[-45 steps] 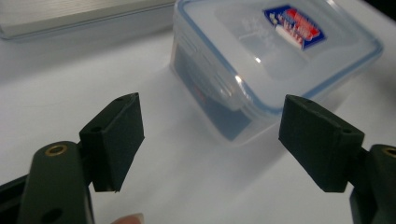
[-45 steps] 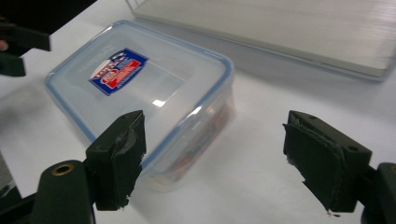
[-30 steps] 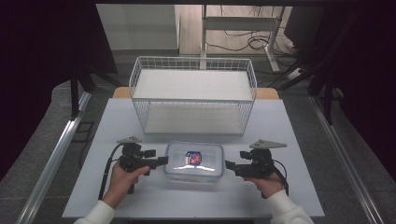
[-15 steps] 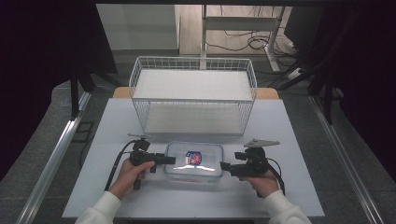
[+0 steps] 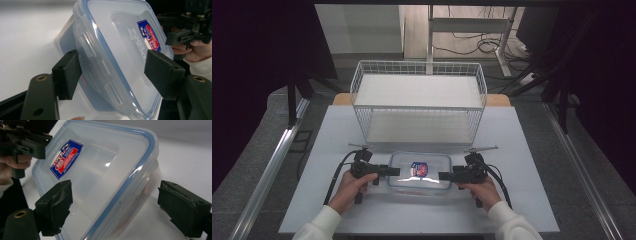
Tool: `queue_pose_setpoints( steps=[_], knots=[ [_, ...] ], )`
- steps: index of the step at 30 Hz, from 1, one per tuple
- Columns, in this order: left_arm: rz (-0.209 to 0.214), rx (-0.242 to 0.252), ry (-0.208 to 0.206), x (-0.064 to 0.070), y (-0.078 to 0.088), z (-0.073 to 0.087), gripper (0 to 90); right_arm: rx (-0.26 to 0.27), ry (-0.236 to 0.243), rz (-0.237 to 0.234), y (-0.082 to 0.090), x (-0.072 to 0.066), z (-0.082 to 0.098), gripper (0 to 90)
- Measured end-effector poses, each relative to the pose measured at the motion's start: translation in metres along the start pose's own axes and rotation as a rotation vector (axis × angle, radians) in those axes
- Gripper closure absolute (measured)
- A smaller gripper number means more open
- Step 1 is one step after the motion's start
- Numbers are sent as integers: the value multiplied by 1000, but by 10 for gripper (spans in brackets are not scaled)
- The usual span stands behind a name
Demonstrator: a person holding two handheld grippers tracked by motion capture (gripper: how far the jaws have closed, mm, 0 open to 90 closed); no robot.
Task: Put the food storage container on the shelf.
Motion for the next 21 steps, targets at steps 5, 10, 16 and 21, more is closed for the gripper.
queue_pose_setpoints(
  steps=[5, 10, 16, 21],
  knots=[
    [-3, 1, 0, 0, 0, 0, 306, -22, -70, -32, -4, 1, 2, 145],
    [-1, 3, 0, 0, 0, 0, 308, -31, -102, -43, -4, 1, 1, 185],
    [-6, 2, -7, 1, 0, 0, 306, -26, -153, -32, 6, 2, -1, 355],
    [-21, 19, -25, 8, 4, 2, 332, -12, -173, -29, 11, -1, -1, 409]
  ],
)
Point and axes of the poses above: each handheld gripper's, and its own axes: y roughly backward along the jaws, z roughly out of its underside, x roughly to its right, the point moved 4 cm from there along -y, roughly forward along the jaws, and after that the axes turned 8 degrees about x, right-handed, at the moved point
